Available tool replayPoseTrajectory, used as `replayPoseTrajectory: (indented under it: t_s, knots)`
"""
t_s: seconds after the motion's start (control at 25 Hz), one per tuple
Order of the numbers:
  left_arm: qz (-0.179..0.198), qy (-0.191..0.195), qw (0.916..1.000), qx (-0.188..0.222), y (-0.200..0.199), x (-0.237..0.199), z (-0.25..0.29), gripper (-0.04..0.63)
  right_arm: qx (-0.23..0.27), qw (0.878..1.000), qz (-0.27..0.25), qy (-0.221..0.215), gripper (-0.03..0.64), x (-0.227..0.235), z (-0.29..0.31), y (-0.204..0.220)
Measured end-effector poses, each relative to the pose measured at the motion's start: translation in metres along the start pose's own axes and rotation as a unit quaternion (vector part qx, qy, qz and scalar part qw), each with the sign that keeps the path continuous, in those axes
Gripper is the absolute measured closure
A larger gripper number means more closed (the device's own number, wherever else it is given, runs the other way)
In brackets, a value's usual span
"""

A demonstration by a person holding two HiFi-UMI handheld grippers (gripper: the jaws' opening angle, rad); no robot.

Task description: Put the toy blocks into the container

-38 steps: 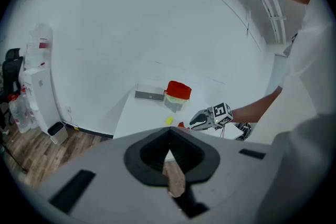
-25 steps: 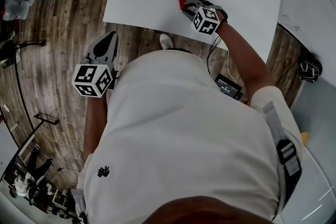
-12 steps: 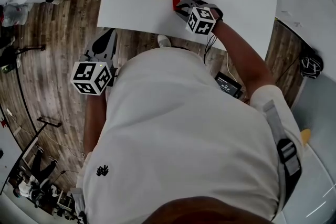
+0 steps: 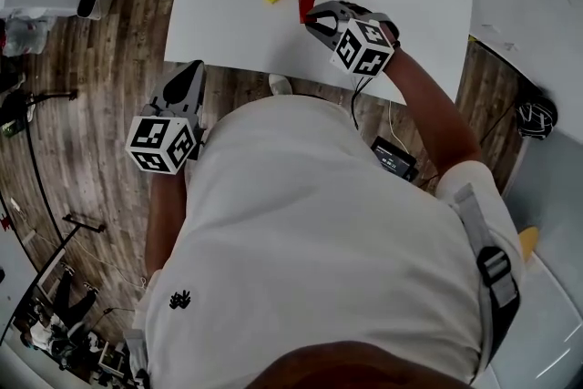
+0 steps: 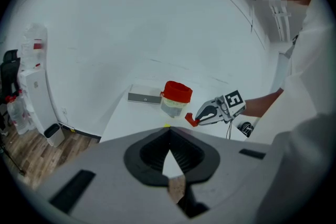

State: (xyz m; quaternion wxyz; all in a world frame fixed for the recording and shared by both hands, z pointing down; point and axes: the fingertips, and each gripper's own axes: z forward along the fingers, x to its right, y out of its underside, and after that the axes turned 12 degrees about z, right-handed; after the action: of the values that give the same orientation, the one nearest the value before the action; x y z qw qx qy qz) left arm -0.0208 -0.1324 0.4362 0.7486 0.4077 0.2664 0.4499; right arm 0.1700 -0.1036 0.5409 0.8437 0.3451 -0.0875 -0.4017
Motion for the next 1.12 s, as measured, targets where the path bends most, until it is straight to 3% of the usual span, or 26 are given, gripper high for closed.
replayPoseTrajectory:
  t_s: [0.32,0.64,0.88,1.12]
  knots:
    - [-0.004,0.006,1.0,0.003,0.0,0.003,0.009,0.588,0.032,0.999,0.018,0.024,0.563,0.048,-0.058,-0.037]
    - [-0.007,0.001,0.9999,0.01,-0.005,0.006,0.017,0.589,0.058,0.995,0.036,0.071,0.563,0.135,-0.091,-0.051]
    - [-0.019,-0.013,0.9997,0.013,-0.004,0.001,0.016,0.589,0.029,0.994,0.046,0.093,0.563,0.2,-0.081,-0.036]
    - [-0.031,-0.024,0.9991,0.014,0.0,-0.003,0.012,0.589,-0.016,0.995,0.055,0.082,0.562,0.24,-0.051,-0.011]
